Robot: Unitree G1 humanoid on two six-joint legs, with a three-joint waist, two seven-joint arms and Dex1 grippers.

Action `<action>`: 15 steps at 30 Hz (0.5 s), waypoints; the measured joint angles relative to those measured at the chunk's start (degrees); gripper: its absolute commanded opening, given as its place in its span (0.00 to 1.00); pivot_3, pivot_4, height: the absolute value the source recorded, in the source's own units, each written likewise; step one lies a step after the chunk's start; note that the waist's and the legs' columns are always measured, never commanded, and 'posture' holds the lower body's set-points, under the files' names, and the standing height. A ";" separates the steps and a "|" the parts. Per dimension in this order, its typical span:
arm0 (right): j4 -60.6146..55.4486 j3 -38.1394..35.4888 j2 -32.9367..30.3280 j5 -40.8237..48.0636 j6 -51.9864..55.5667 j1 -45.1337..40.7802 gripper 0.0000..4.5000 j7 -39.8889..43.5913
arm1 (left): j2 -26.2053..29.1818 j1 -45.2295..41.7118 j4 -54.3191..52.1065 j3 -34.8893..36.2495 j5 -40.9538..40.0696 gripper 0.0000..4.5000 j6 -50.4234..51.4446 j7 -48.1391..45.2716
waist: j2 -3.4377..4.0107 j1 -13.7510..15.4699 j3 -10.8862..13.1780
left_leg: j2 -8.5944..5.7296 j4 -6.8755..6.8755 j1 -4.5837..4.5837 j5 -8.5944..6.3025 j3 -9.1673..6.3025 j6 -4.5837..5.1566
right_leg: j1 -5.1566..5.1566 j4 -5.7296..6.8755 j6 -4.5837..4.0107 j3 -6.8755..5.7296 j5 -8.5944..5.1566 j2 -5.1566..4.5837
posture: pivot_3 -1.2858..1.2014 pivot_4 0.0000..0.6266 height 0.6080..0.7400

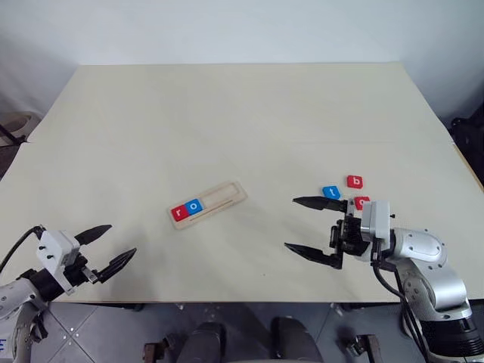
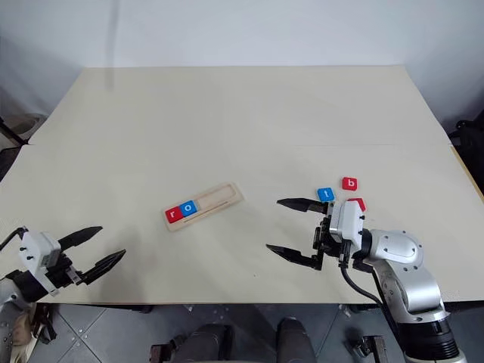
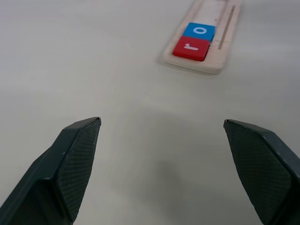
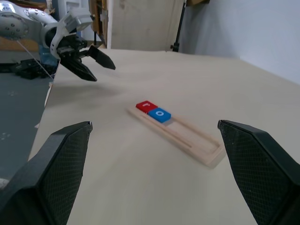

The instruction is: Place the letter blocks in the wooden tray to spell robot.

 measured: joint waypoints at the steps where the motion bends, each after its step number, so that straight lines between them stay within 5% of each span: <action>1: 0.00 -0.48 -0.37 0.03 0.15 0.33 1.00 0.17 | 0.02 -1.02 -1.04 -1.19 -0.06 0.99 1.34 0.05 | -0.02 0.06 0.00 | 0.00 0.02 -0.01 0.00 -0.03 0.00 | 0.02 -0.01 0.00 -0.02 0.00 0.00 | 0.52 0.24 1.00; 9: 0.50 -4.30 -3.28 0.07 0.27 2.43 1.00 0.64 | 2.57 -15.37 -0.20 -13.22 4.57 0.99 4.76 -1.53 | -0.01 -0.19 0.00 | -0.04 -0.01 0.02 0.01 -0.07 -0.01 | 0.01 0.03 0.00 -0.14 0.00 0.09 | 0.52 0.24 1.00; 15: -0.45 -4.79 -3.28 0.10 0.71 4.42 1.00 -0.74 | 1.67 -27.00 12.81 -20.43 11.02 0.99 0.60 -2.63 | -0.01 -0.13 0.00 | -0.04 0.06 -0.03 0.03 -0.08 -0.04 | -0.03 0.11 0.00 -0.24 0.00 0.13 | 0.52 0.24 1.00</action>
